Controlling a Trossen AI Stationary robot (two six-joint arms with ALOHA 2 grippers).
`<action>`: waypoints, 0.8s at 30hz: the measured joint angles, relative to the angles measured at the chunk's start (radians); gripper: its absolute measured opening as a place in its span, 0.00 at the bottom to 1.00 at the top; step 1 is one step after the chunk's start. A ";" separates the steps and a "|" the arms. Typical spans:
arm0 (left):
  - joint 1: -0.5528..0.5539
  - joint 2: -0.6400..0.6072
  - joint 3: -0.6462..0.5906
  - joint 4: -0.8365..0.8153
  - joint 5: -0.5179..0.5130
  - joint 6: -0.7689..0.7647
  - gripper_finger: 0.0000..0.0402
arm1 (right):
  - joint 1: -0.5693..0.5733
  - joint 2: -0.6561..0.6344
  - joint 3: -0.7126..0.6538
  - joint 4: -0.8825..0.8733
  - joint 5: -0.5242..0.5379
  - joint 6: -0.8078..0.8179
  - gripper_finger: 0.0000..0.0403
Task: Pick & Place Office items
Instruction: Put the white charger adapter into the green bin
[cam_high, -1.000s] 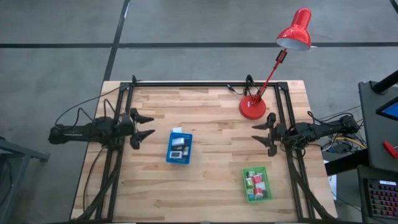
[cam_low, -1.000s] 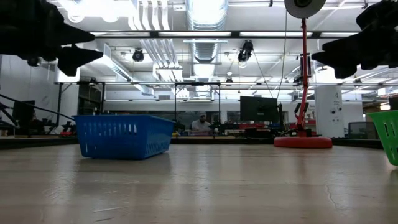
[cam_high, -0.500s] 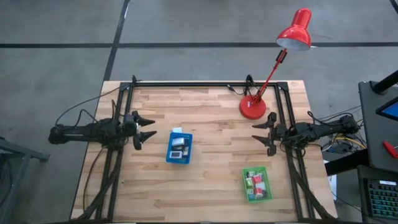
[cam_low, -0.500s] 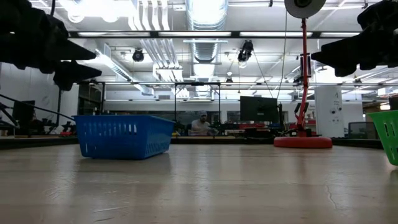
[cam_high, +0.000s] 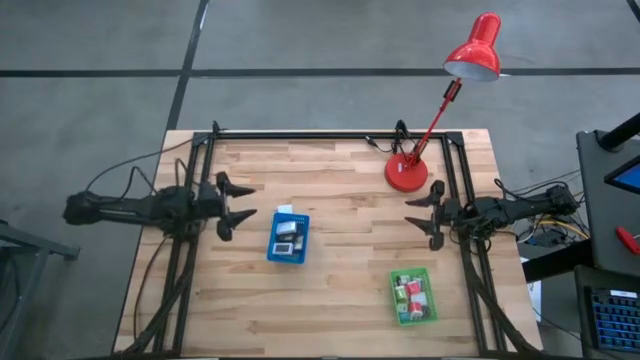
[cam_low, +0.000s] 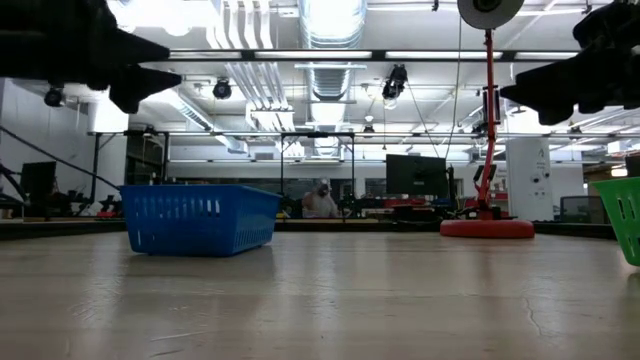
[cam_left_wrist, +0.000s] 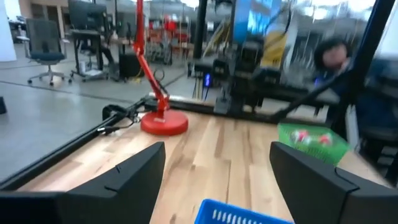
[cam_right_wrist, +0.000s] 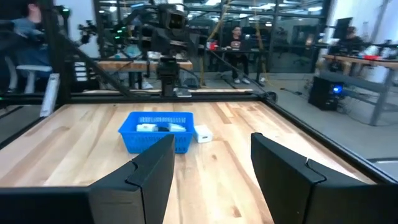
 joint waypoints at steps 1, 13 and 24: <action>0.000 0.052 0.024 0.001 0.000 0.016 0.74 | 0.000 0.001 0.000 0.002 0.016 0.000 0.51; 0.028 0.696 0.548 -0.412 -0.224 0.101 0.77 | 0.000 0.006 0.005 0.003 0.165 -0.018 0.63; 0.138 1.194 1.007 -1.070 -0.225 0.085 0.83 | 0.000 0.099 0.005 -0.005 0.150 0.003 0.70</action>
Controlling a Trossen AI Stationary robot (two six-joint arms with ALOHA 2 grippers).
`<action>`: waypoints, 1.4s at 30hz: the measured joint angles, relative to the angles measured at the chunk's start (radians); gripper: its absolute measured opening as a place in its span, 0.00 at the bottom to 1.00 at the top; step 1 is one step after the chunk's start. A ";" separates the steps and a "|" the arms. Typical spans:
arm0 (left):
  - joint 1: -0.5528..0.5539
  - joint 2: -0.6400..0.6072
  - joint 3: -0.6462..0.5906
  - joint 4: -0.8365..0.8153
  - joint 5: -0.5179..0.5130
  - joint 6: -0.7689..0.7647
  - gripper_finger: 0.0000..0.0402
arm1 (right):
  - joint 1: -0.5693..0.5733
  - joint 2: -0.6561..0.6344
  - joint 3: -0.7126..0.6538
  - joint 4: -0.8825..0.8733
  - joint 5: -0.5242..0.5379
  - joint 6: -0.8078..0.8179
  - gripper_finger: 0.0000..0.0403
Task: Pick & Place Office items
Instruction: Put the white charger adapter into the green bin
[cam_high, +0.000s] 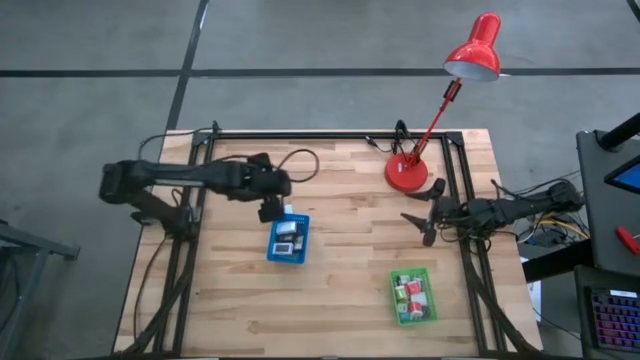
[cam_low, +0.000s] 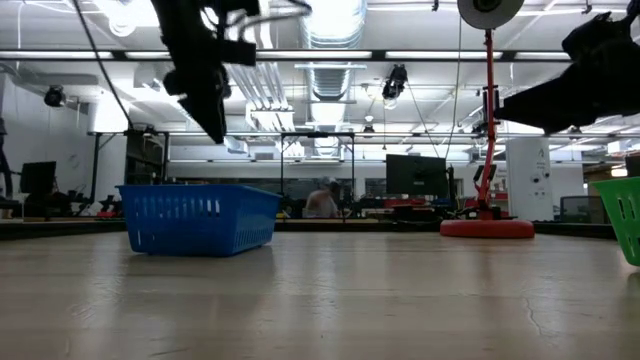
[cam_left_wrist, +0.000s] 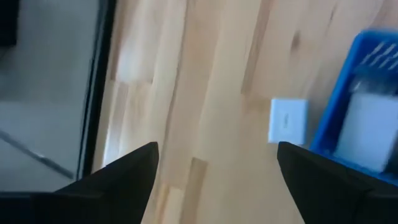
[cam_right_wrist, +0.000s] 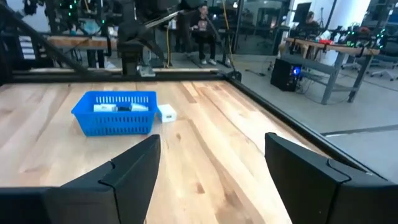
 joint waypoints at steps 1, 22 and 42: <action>0.012 0.031 0.020 -0.019 0.002 0.029 0.83 | 0.000 0.010 0.000 0.000 -0.001 0.002 0.71; 0.265 0.210 -0.009 0.085 0.441 0.288 0.82 | 0.000 0.060 0.001 0.002 -0.052 0.055 0.71; 0.227 0.318 -0.009 0.127 0.552 0.276 0.82 | 0.000 0.064 0.001 0.001 -0.076 0.076 0.71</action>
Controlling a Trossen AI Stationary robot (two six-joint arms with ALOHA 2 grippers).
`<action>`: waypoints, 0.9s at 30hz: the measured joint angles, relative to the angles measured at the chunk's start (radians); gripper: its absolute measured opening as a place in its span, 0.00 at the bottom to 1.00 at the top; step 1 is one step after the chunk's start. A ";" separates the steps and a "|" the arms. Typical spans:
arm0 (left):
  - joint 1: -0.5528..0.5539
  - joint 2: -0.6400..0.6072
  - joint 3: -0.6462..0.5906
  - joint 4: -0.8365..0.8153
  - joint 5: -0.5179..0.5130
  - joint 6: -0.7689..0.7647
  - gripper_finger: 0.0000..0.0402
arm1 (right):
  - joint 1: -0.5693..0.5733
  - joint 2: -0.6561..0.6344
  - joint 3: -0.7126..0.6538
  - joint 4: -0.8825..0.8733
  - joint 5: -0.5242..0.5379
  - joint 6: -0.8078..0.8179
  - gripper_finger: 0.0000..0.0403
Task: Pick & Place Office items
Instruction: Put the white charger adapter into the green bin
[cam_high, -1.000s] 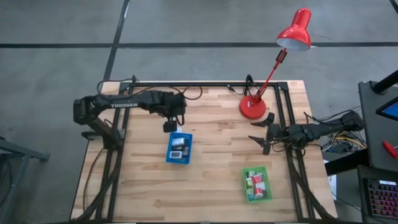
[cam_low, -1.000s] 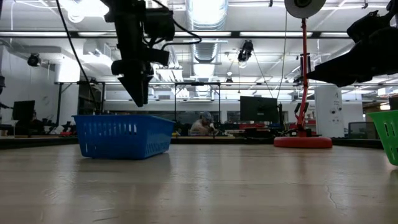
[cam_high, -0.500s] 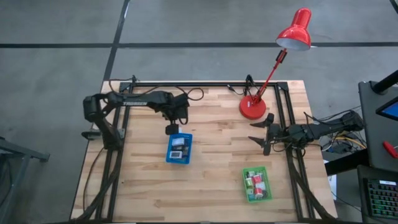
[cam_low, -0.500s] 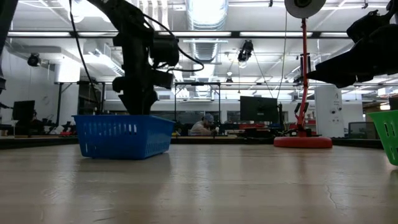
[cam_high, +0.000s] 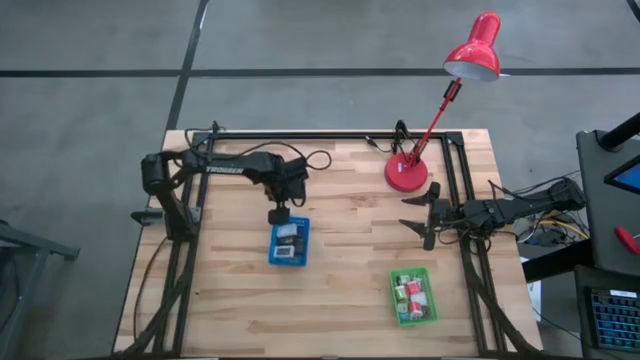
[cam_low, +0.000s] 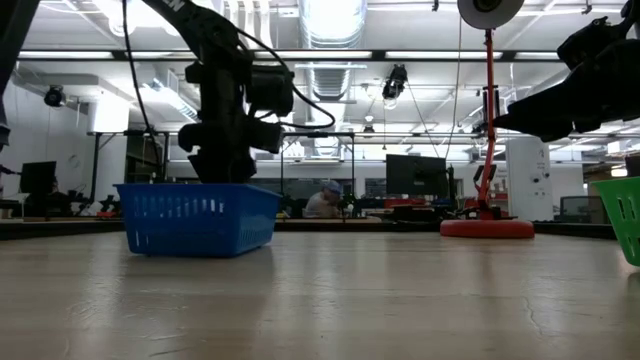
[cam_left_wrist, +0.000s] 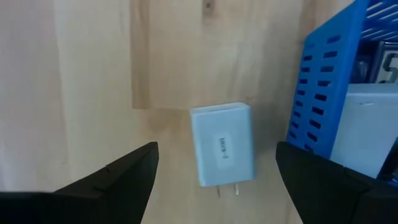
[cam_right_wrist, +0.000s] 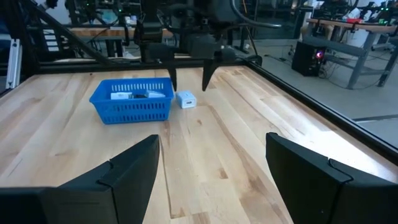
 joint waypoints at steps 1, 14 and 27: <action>-0.006 0.000 0.000 0.000 0.000 -0.007 0.82 | 0.000 0.000 0.000 0.000 0.000 0.000 0.71; -0.041 -0.002 -0.019 0.011 -0.005 -0.046 0.82 | 0.000 0.000 0.000 0.000 0.000 0.002 0.71; -0.037 -0.001 -0.072 0.072 -0.061 -0.057 0.82 | 0.000 0.000 0.000 0.000 0.001 0.006 0.71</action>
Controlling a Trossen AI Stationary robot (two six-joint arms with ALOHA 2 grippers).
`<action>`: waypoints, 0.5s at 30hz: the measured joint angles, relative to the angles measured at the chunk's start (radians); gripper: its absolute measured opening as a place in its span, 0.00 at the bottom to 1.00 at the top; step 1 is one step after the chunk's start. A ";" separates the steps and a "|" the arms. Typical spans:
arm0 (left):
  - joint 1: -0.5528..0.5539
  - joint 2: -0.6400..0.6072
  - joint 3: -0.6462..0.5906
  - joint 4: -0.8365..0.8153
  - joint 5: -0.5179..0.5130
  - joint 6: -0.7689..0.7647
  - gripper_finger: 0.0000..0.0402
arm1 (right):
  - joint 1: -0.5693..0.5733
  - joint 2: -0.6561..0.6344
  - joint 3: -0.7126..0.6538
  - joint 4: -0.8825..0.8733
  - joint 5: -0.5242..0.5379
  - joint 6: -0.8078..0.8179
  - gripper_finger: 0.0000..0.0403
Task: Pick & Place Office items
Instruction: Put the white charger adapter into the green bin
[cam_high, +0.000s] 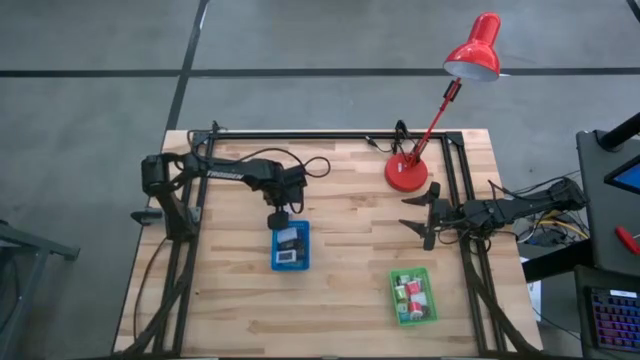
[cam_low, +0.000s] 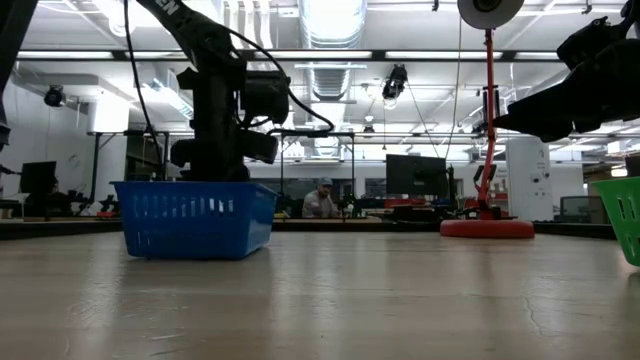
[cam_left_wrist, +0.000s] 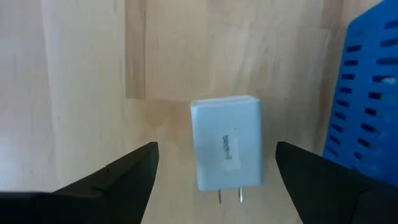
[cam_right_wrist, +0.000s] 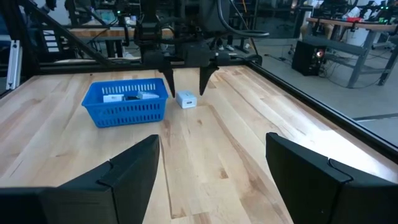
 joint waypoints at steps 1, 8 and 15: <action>0.000 0.000 -0.003 0.008 0.000 0.000 0.81 | 0.000 0.000 0.000 0.000 0.000 0.001 0.71; 0.000 0.000 -0.047 0.024 0.000 -0.007 0.63 | 0.000 0.000 0.000 0.000 0.000 0.004 0.71; -0.002 0.000 -0.066 0.043 0.000 -0.011 0.40 | 0.000 0.000 0.000 0.000 0.001 0.004 0.71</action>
